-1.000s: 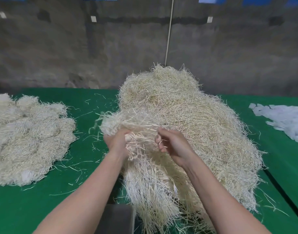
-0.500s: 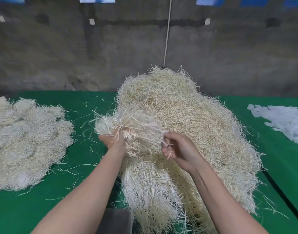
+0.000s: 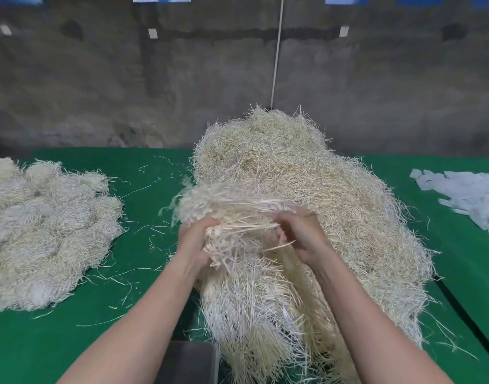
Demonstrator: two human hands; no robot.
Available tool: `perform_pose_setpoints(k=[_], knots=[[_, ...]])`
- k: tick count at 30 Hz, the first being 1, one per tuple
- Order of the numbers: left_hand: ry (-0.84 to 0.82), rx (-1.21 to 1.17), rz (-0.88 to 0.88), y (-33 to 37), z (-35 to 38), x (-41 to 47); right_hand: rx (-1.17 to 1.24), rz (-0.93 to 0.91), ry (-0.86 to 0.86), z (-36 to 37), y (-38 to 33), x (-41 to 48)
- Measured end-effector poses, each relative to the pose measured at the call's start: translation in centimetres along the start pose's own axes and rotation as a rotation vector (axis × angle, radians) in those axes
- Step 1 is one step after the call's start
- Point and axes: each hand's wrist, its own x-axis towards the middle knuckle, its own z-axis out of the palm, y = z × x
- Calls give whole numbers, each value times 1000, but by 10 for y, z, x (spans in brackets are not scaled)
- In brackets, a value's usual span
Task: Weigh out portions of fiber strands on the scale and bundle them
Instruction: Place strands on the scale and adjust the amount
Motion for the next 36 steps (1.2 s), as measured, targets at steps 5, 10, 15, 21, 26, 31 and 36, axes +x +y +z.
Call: perform_pose_setpoints(k=[5, 10, 15, 21, 26, 31, 36], knots=[[261, 26, 76, 7, -18, 16, -7, -34, 107, -22, -6, 9], [397, 32, 187, 9, -16, 22, 54, -10, 256, -42, -5, 19], [475, 29, 235, 10, -24, 23, -2, 10, 402, -56, 2, 31], [395, 112, 219, 16, -35, 16, 20, 21, 573, -80, 1, 58], [326, 171, 236, 12, -38, 7, 19, 71, 712, -88, 6, 74], [290, 152, 236, 8, -33, 4, -876, 32, 108, -38, 13, 65], [251, 111, 192, 6, -20, 0, -1199, -138, -211, 9, 0, 53]])
